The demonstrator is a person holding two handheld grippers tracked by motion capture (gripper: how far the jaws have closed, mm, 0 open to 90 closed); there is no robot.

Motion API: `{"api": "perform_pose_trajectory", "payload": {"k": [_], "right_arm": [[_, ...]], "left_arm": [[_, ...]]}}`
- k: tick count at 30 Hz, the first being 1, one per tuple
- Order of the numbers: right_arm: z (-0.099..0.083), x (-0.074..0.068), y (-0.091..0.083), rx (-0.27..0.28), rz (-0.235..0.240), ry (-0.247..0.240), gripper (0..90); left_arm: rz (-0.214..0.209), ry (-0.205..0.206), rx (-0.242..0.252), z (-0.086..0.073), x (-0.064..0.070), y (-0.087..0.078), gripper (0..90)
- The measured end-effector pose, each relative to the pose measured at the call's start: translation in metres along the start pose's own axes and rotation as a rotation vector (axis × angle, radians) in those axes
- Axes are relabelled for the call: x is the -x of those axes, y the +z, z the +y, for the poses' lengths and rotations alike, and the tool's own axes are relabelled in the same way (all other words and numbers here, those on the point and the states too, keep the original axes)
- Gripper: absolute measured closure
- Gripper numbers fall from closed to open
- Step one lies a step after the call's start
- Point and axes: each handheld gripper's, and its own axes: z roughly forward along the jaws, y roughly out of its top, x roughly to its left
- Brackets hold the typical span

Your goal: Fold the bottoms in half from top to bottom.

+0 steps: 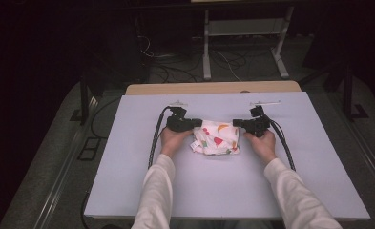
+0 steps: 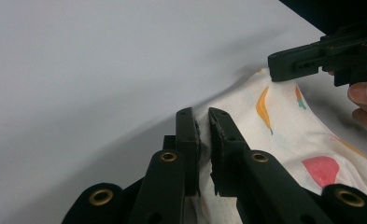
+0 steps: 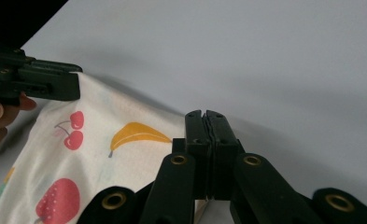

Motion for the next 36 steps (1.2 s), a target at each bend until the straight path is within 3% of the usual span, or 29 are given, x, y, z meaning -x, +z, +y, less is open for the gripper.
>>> {"api": "perform_pose_trajectory", "payload": {"k": [7,10,14,18,25,28,31,36], "right_arm": [[0.005,0.001,0.005,-0.001,0.003,-0.017,86.9],[0.005,0.002,0.005,0.006,0.018,-0.018,84.9],[0.006,0.000,0.000,0.033,-0.017,-0.039,65.7],[0.008,-0.003,-0.006,0.059,-0.008,-0.071,52.7],[0.009,-0.007,-0.011,0.038,0.014,-0.114,18.6],[0.010,-0.007,-0.015,0.029,0.019,-0.113,12.4],[0.011,-0.007,-0.020,0.018,0.029,-0.117,1.7],[0.012,-0.008,-0.032,0.000,0.037,-0.129,0.0]], "left_arm": [[0.006,-0.020,0.003,0.000,-0.002,0.000,80.9],[0.037,-0.042,0.016,0.000,-0.001,-0.001,67.7],[0.044,-0.056,0.014,0.001,0.000,-0.003,48.8],[0.039,-0.051,0.001,0.002,0.003,-0.005,32.2],[0.012,-0.035,0.016,0.005,0.004,-0.015,12.5],[0.030,-0.033,0.003,0.007,0.005,-0.019,1.6],[0.059,-0.004,-0.009,0.008,0.007,-0.023,0.0],[0.075,0.019,0.006,0.008,0.012,-0.032,0.0]]}}
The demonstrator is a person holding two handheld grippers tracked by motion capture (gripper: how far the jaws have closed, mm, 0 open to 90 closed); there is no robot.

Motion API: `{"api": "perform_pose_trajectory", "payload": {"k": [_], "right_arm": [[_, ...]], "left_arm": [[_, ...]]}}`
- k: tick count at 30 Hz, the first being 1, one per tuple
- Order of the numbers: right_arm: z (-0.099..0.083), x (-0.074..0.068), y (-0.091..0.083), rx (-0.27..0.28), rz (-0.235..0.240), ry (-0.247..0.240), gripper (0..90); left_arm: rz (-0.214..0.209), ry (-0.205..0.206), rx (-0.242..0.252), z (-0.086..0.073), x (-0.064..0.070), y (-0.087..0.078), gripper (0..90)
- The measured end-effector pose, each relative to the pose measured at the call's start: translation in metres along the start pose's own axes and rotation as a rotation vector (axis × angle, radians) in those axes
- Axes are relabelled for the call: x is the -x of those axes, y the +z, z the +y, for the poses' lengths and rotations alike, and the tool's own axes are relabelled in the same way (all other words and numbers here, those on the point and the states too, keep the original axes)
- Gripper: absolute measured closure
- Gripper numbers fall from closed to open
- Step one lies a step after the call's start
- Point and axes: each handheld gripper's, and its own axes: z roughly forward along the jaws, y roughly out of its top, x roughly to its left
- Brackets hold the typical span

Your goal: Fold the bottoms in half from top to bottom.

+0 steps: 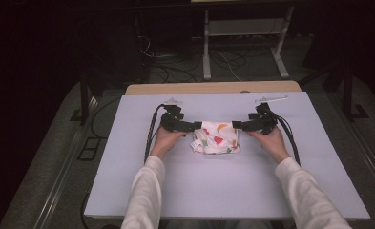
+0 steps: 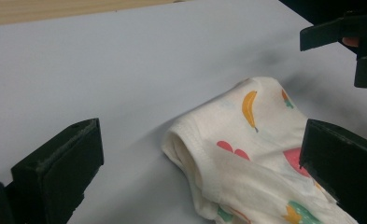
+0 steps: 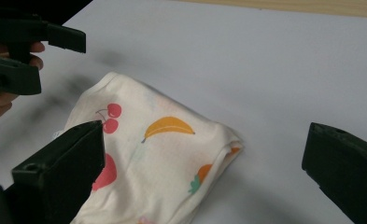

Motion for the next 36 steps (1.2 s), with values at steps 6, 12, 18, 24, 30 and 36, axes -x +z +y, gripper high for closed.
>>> {"api": "perform_pose_trajectory", "payload": {"k": [6,12,18,24,30,36], "right_arm": [[-0.001,-0.001,-0.013,-0.013,-0.007,-0.022,0.0],[-0.002,-0.002,-0.024,-0.011,-0.005,-0.030,0.0],[-0.005,-0.005,-0.035,-0.009,-0.003,-0.042,0.0],[-0.010,-0.006,-0.045,0.000,-0.010,-0.051,0.0],[-0.016,-0.010,-0.055,0.002,-0.013,-0.062,0.0],[-0.024,-0.018,-0.063,0.016,0.004,-0.069,0.0]], "left_arm": [[0.003,0.025,-0.015,0.002,0.005,-0.006,0.0],[0.004,0.043,-0.007,0.005,0.011,-0.013,0.0],[0.014,0.059,-0.006,0.006,0.015,-0.023,0.0],[0.019,0.071,0.008,-0.001,0.020,-0.037,0.0],[0.026,0.067,0.026,-0.009,0.021,-0.051,0.0],[0.031,0.089,0.042,-0.017,0.028,-0.064,0.0]]}}
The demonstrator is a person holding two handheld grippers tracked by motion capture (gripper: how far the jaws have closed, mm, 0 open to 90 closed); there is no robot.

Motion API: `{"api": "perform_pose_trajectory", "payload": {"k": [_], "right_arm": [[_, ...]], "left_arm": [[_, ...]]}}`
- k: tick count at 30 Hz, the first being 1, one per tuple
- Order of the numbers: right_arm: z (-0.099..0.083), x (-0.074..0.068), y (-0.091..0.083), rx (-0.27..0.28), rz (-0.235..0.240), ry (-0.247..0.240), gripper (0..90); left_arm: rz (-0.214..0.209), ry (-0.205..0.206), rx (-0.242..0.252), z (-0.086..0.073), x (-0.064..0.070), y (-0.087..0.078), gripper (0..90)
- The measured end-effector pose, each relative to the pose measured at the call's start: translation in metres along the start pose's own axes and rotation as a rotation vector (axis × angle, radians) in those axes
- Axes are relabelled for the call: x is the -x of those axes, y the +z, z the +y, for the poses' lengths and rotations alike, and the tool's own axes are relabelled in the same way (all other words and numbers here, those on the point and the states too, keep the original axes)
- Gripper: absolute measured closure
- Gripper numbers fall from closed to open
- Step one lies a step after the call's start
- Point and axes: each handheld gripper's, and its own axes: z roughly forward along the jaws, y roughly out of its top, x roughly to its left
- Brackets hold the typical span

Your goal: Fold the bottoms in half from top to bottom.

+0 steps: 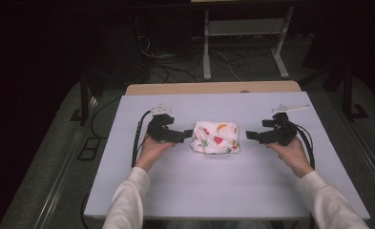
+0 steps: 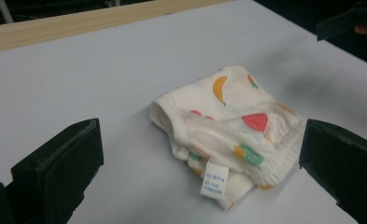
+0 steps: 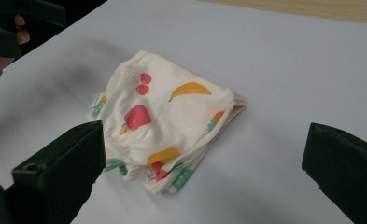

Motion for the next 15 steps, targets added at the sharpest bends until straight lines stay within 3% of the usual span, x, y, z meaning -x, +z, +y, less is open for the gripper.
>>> {"api": "perform_pose_trajectory", "payload": {"k": [10,15], "right_arm": [[-0.018,-0.013,-0.008,0.008,0.014,-0.012,0.0],[-0.029,-0.019,-0.013,0.017,0.021,-0.006,0.0]], "left_arm": [[-0.010,0.041,0.046,-0.010,0.014,-0.020,0.0],[-0.013,0.056,0.037,-0.021,0.020,-0.024,0.0]]}}
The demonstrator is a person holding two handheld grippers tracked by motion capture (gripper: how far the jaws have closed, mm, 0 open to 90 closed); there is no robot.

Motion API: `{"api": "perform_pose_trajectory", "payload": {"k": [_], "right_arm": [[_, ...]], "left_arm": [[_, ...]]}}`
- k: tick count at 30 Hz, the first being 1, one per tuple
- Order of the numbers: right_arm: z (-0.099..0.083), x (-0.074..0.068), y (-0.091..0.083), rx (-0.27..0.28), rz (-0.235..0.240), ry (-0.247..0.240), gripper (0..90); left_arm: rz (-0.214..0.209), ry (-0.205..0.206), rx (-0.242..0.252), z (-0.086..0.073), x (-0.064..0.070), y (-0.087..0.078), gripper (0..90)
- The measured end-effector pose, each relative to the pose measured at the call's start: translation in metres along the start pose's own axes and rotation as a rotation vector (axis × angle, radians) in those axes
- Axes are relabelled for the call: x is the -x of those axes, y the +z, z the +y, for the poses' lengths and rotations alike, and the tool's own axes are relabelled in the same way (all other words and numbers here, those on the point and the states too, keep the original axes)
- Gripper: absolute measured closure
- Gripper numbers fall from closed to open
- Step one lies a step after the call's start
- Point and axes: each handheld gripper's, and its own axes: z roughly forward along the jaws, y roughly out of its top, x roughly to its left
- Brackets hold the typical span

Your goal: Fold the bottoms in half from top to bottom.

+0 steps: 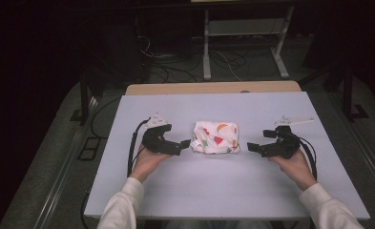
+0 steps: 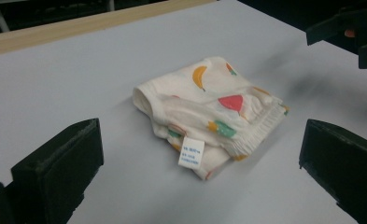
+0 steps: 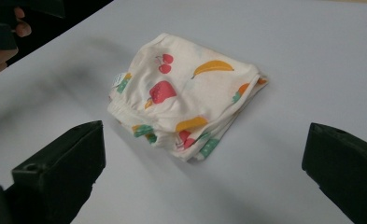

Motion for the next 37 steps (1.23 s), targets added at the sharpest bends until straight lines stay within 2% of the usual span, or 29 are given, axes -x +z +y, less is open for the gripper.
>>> {"api": "perform_pose_trajectory", "payload": {"k": [4,10,15,20,24,30,33,37], "right_arm": [[-0.008,-0.005,-0.007,0.000,-0.004,-0.015,0.0],[-0.023,-0.006,-0.017,0.011,-0.006,-0.004,0.0],[-0.032,-0.011,-0.028,0.024,-0.007,-0.017,0.0],[-0.043,-0.013,-0.035,0.029,-0.020,-0.021,0.0],[-0.051,-0.015,-0.041,0.035,-0.030,-0.016,0.0],[-0.060,-0.018,-0.048,0.051,-0.059,-0.033,0.0],[-0.065,-0.016,-0.048,0.050,-0.069,-0.037,0.0],[-0.069,-0.013,-0.048,0.024,-0.078,-0.048,0.0]], "left_arm": [[0.003,0.005,0.011,-0.008,0.004,-0.007,0.0],[0.001,0.008,0.017,-0.020,0.010,-0.016,0.0],[0.000,0.012,0.025,-0.031,0.014,-0.024,0.0],[0.001,-0.004,0.051,-0.045,0.020,-0.032,0.0],[-0.005,-0.006,0.045,-0.053,0.022,-0.038,0.0],[0.028,-0.004,0.066,-0.060,0.024,-0.045,0.0],[0.056,0.013,0.076,-0.064,0.024,-0.045,0.0],[0.035,0.003,0.075,-0.066,0.022,-0.045,0.0]]}}
